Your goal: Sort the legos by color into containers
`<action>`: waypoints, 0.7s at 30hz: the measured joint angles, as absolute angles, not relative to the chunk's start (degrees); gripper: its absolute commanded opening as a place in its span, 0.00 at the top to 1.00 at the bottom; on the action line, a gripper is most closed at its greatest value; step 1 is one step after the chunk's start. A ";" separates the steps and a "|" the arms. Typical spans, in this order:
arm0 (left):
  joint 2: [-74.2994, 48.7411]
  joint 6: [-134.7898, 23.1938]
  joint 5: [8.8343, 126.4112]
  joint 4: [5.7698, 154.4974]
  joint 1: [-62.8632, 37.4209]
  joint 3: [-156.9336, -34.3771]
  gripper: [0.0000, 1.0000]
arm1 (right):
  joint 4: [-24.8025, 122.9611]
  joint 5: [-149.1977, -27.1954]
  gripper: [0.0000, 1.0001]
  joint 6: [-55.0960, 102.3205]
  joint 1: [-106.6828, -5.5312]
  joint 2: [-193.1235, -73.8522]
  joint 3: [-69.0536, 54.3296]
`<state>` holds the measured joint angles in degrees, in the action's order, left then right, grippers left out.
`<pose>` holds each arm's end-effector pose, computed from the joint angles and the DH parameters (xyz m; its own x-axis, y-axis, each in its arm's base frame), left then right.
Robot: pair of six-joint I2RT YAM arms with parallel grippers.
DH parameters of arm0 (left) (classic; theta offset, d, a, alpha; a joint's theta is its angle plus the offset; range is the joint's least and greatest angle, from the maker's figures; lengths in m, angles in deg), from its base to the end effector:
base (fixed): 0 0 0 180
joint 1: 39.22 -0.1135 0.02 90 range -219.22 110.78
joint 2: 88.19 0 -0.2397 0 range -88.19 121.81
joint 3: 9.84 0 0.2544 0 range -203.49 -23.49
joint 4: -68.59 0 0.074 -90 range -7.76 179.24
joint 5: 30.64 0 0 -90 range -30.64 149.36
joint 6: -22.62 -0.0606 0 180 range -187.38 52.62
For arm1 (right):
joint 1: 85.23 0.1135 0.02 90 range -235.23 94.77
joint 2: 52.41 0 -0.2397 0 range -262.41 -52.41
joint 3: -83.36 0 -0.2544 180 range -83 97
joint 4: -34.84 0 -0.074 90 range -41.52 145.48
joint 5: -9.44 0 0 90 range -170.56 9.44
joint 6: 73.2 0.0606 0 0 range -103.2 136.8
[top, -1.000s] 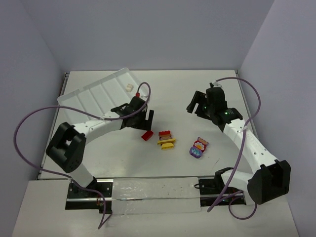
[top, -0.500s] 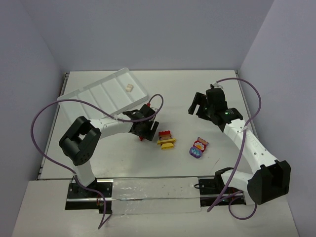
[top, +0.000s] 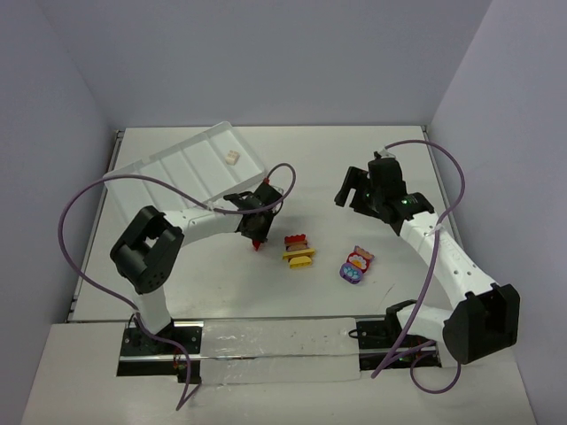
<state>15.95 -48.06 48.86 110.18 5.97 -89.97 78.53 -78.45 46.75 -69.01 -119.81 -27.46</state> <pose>0.2659 -0.2520 0.1208 -0.8189 0.3628 -0.4447 0.3959 0.9181 0.0199 0.2717 0.0767 0.2528 -0.6819 0.3212 -0.6571 0.1011 0.9312 0.3502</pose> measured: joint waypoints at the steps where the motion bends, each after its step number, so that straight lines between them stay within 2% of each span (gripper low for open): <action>1: 16.06 -47.93 47.77 111.27 5.95 -91.17 1.00 | 78.53 -78.57 0.12 46.75 -69.01 -119.82 -27.51; 6: 16.38 -46.35 42.91 116.21 3.83 -99.43 1.00 | 78.50 -78.91 0.12 46.75 -69.01 -119.82 -27.56; 13: 17.49 -39.74 37.41 118.83 -9.33 -115.43 1.00 | 77.92 -79.29 0.12 46.94 -69.01 -119.57 -27.90; 21: 28.72 -33.39 34.10 121.23 -20.81 -133.26 1.00 | 77.59 -80.15 0.12 47.43 -68.98 -119.36 -28.28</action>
<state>28.72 -33.39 34.10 121.23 -20.81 -133.26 77.59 -80.15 47.43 -68.98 -119.36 -28.28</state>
